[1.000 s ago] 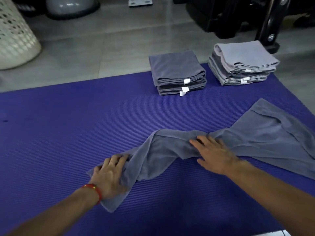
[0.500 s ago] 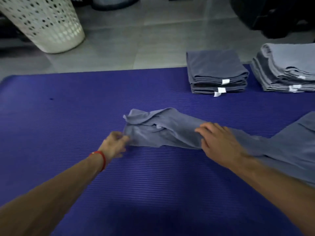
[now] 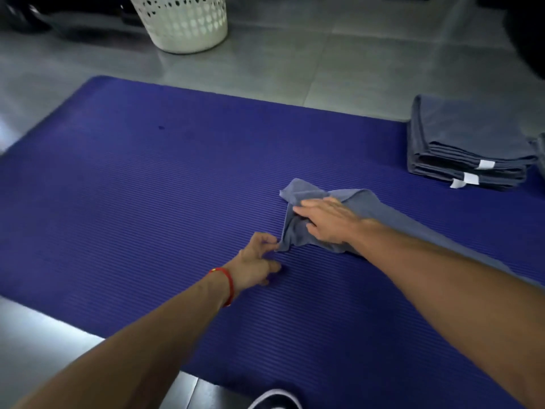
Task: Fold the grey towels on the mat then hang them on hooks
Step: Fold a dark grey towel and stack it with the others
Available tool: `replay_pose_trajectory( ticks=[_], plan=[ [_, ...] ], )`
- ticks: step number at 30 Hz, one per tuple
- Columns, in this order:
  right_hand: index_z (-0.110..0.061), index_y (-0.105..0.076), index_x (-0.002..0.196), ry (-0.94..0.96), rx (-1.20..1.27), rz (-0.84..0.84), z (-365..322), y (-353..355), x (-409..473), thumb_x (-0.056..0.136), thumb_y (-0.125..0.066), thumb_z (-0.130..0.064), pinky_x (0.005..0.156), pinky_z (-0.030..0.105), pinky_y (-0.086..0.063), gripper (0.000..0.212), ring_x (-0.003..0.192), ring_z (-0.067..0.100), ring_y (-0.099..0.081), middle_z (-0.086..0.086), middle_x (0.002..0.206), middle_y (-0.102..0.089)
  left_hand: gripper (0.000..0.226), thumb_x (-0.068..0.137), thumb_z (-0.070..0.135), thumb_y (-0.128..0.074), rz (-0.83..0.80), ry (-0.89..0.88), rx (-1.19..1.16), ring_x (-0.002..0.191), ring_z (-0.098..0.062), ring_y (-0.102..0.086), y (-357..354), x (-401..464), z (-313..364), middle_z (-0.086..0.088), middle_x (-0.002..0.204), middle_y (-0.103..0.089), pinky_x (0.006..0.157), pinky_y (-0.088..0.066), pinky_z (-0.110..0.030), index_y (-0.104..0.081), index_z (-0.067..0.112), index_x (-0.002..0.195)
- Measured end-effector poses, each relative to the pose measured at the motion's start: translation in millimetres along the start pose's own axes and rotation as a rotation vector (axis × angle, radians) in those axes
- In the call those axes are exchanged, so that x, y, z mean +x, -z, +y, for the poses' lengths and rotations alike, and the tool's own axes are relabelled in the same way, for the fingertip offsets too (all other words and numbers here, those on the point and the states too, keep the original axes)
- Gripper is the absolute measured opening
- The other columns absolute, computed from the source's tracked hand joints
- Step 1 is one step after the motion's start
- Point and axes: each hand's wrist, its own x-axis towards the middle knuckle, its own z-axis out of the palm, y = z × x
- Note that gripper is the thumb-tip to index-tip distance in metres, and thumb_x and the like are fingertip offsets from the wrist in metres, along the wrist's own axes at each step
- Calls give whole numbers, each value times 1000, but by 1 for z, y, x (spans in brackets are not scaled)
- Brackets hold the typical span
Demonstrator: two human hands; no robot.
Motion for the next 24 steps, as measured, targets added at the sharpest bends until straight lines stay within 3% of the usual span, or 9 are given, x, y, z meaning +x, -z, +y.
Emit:
replay_pose_trajectory(
  ticks=[3,6,8,9,11,15,17,21,24],
  plan=[
    [-17,-62,135,-87,290,281,9,3,-5,101,-52,-16,96,35,-44,36,120,27,-60,4,131,-63,58,93,-1,-62,23,-40,89,95,-21,-59,-1,7,-2,8,137,-51,74,-53,-30,-37,18,142],
    [-16,-71,122,-176,451,547,18,10,-22,97,-62,-16,88,23,-44,26,108,18,-65,0,118,-71,63,86,2,-72,179,-43,193,82,-14,-61,-3,23,-2,11,125,-57,70,-52,-17,-44,18,140],
    [-17,-74,108,-210,517,661,23,18,-36,92,-68,-13,81,14,-41,17,96,16,-67,-2,105,-73,44,81,3,-76,348,-88,277,75,-10,-61,-7,36,-3,7,111,-64,61,-45,-4,-61,16,121],
    [-19,-72,102,-223,547,697,27,23,-42,90,-70,-12,78,11,-41,14,92,14,-67,-5,99,-72,29,80,5,-77,418,-96,287,75,-10,-62,-8,43,-2,4,99,-68,62,-46,-4,-68,15,107],
    [-24,-66,98,-233,593,733,33,36,-55,92,-68,-12,77,12,-46,13,86,5,-65,-11,94,-69,7,83,12,-78,493,-78,226,73,-10,-65,-11,51,1,2,82,-71,68,-54,-16,-72,15,86],
    [-25,-50,121,-235,584,793,47,70,-59,96,-60,-10,74,29,-48,31,79,0,-62,-13,97,-68,17,91,29,-70,547,-115,66,70,-14,-59,-9,40,10,3,75,-63,68,-50,-34,-62,16,84],
    [-25,-52,128,-266,532,812,57,85,-44,97,-58,-11,79,33,-50,35,89,10,-65,-11,103,-72,17,96,20,-66,532,-224,-100,71,-12,-57,-4,23,17,2,75,-63,71,-48,-34,-56,16,82],
    [-25,-74,113,-235,355,688,69,114,3,96,-55,-10,94,38,-54,29,109,21,-67,-3,112,-75,19,100,7,-58,519,-246,-614,68,-18,-68,17,-16,27,-9,79,-71,68,-60,-31,-50,16,85],
    [-22,-78,112,-219,201,653,60,135,42,95,-54,-9,95,43,-53,32,112,32,-66,5,116,-75,8,101,6,-56,635,-152,-588,57,-18,-65,41,-44,6,-14,74,-68,53,-58,-26,-55,8,94]
  ],
)
